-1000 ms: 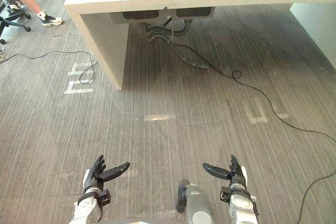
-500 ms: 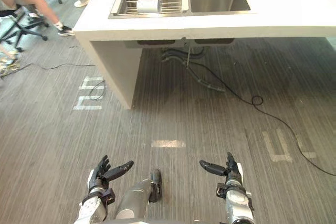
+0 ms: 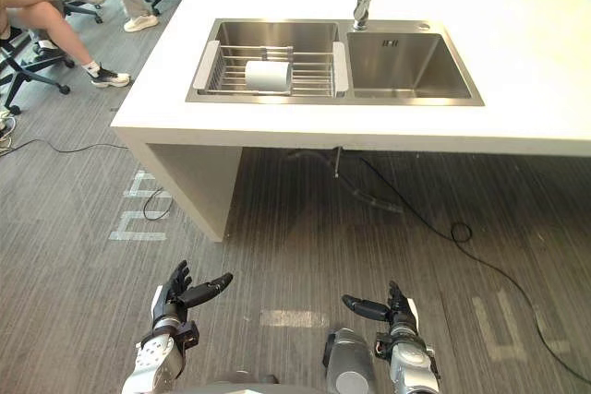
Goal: Walk over to the sink, pick up the cup, carry it to the dishwasher, place the cup inside the dishwasher, then close the dishwasher door
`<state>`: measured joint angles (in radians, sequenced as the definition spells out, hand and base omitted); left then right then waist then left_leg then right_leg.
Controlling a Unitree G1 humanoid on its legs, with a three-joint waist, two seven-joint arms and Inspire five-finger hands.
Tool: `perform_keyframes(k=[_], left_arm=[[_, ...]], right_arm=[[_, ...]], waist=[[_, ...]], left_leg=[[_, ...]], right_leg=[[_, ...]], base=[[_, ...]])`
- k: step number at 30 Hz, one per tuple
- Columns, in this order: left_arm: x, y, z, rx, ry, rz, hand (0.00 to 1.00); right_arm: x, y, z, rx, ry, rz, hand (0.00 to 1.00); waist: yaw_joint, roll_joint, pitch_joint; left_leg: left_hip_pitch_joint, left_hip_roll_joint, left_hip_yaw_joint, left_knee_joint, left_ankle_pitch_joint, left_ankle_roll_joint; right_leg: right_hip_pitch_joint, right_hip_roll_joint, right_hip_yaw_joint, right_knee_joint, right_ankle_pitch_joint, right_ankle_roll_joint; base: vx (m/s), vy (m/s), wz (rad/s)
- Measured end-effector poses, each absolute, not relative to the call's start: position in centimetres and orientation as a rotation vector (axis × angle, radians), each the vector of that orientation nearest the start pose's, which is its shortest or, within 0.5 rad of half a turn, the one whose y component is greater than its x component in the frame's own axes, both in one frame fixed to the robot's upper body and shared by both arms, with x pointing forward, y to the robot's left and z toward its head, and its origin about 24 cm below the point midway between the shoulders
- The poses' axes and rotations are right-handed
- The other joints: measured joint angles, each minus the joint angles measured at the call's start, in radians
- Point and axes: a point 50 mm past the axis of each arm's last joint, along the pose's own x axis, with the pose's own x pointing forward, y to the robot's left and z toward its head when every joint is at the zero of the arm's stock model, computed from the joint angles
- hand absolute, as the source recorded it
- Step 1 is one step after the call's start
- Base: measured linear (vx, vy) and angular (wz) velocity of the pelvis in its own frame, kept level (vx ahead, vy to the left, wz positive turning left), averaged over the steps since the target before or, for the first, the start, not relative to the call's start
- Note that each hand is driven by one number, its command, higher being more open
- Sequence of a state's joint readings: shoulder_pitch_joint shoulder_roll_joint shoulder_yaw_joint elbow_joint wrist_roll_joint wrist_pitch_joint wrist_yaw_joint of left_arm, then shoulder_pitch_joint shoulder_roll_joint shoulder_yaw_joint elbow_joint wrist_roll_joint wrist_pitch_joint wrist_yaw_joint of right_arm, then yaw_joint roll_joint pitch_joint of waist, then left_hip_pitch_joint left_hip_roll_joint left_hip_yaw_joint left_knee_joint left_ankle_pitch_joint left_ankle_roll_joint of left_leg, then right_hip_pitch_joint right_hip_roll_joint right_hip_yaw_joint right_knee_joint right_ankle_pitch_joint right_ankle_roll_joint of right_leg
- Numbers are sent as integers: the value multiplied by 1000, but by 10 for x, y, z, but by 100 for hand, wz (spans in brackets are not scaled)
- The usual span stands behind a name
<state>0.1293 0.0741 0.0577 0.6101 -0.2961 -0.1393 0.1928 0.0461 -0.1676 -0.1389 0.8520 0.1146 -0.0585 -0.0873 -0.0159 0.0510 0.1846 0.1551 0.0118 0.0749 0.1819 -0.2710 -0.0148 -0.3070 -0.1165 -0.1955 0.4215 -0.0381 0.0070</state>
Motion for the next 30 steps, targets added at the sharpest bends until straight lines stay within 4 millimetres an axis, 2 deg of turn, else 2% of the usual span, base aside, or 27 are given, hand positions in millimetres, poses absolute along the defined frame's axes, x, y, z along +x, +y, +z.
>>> perform_keyframes(k=[2, 4, 5, 6, 7, 8, 9, 11, 12, 13, 14, 15, 16, 17, 18, 20, 23, 24, 25, 26, 27, 28, 30], left_arm=[[160, 202, -103, -178, 602, 440, 100], [163, 199, -100, -192, 584, 434, 100], [164, 197, -96, -205, 561, 435, 100], [162, 197, -92, -216, 537, 441, 100], [163, 197, -87, -221, 515, 443, 100], [167, 198, -76, -224, 458, 440, 100], [174, 201, -63, -228, 391, 439, 100], [184, 206, -42, -232, 286, 451, 100], [188, 210, -29, -230, 225, 470, 100], [189, 211, -23, -233, 198, 479, 100], [192, 214, -12, -230, 148, 494, 100], [193, 216, -2, -221, 98, 508, 100], [193, 217, 4, -217, 72, 521, 100], [192, 218, 12, -215, 31, 547, 100], [195, 222, 22, -199, -16, 570, 100], [193, 223, 46, -171, -119, 592, 100], [186, 218, 72, -154, -228, 589, 100], [185, 215, 82, -133, -278, 574, 100], [185, 213, 87, -122, -306, 562, 100], [185, 209, 97, -101, -354, 534, 100], [184, 206, 104, -77, -388, 513, 100], [184, 205, 106, -71, -403, 504, 100], [185, 198, 113, -75, -436, 469, 100]], right_arm=[[156, -239, -121, -34, 797, -343, 100], [150, -237, -124, -26, 811, -347, 100], [144, -234, -127, -20, 828, -350, 100], [142, -230, -128, -18, 831, -339, 100], [143, -228, -127, -20, 824, -334, 100], [148, -226, -124, -20, 796, -327, 100], [154, -225, -120, -17, 765, -328, 100], [162, -225, -115, -15, 735, -326, 100], [165, -225, -114, -16, 724, -327, 100], [165, -226, -113, -18, 722, -329, 100], [166, -226, -113, -20, 722, -331, 100], [165, -230, -112, -32, 721, -337, 100], [165, -231, -112, -37, 722, -338, 100], [164, -233, -112, -43, 725, -340, 100], [164, -225, -115, -23, 738, -330, 100], [168, -216, -114, -4, 723, -307, 100], [170, -213, -114, 2, 721, -294, 100], [169, -211, -114, -4, 724, -280, 100], [170, -210, -114, -9, 724, -270, 100], [168, -207, -116, -9, 730, -257, 100], [167, -203, -117, -8, 736, -244, 100], [167, -201, -118, -4, 739, -237, 100], [163, -195, -121, -9, 761, -208, 100]], waist=[[0, 25, -12], [0, 36, -7], [3, 39, -3], [17, 38, -1], [29, 38, 3], [48, 39, 9], [57, 33, 16], [68, 33, 19], [76, 22, 28], [78, 21, 28], [82, 23, 27], [86, 27, 25], [89, 37, 19], [97, 68, 5], [105, 34, 10], [110, -3, 10], [109, -5, 11], [107, -4, 11], [105, -5, 11], [93, -9, 10], [75, -7, 8], [68, -7, 8], [48, -5, 7]], left_leg=[[-30, 32, -39, 48, -4, -7], [-108, 73, -65, 251, 2, -18], [-165, 107, -62, 437, 38, -57], [-214, 135, -50, 575, 87, -68], [-242, 158, -28, 653, 94, -66], [-300, 192, 8, 749, 78, -41], [-360, 195, 26, 767, 59, -29], [-424, 176, 48, 683, 32, -28], [-432, 138, 60, 558, 26, -29], [-431, 114, 62, 489, 27, -30], [-428, 68, 63, 343, 46, -34], [-422, 26, 62, 187, 114, -34], [-413, 16, 59, 100, 178, -34], [-399, 23, 53, 25, 328, 17], [-374, -9, 66, 24, 313, 58], [-372, -43, 74, 52, 255, 81], [-316, -63, 90, 76, 182, 96], [-272, -68, 97, 63, 158, 98], [-251, -71, 102, 60, 148, 102], [-219, -75, 103, 61, 128, 108], [-192, -76, 100, 58, 115, 112], [-175, -76, 100, 49, 113, 111], [-121, -63, 99, 8, 112, 109]], right_leg=[[16, 19, -31, -28, -35, -5], [104, 39, -96, -89, -59, -16], [185, 58, -134, -139, -67, -24], [245, 73, -145, -176, -77, -39], [276, 85, -147, -196, -81, -47], [326, 98, -148, -237, -84, -50], [360, 96, -155, -271, -84, -50], [394, 89, -165, -310, -85, -43], [416, 73, -167, -327, -86, -29], [428, 62, -170, -330, -82, -11], [449, 41, -175, -344, -89, 3], [464, 26, -176, -347, -102, 26], [469, 27, -176, -347, -111, 41], [483, 44, -163, -347, -133, 66], [502, 11, -156, -349, -144, 72], [510, -27, -122, -340, -161, 81], [490, -71, -87, -184, -189, 104], [442, -104, -72, -21, -200, 120], [410, -121, -63, 76, -199, 122], [346, -158, -45, 258, -198, 134], [285, -177, -41, 385, -201, 129], [254, -183, -47, 429, -206, 120], [175, -183, -78, 450, -238, 66]], base=[[324, -233, 29], [328, -285, 80], [347, -269, 74], [275, -186, 46], [257, -166, 9], [231, -141, 5], [228, -132, 12], [242, -29, 15], [277, 43, 10], [326, 91, 12], [355, 134, 12], [368, 148, 10], [384, 175, -6], [406, 157, -10], [402, 148, -8], [389, 125, 2], [302, 116, -15], [203, 95, -23], [259, 96, -13], [269, 59, 2], [277, 44, 4], [321, 21, 1], [288, -18, -5]])
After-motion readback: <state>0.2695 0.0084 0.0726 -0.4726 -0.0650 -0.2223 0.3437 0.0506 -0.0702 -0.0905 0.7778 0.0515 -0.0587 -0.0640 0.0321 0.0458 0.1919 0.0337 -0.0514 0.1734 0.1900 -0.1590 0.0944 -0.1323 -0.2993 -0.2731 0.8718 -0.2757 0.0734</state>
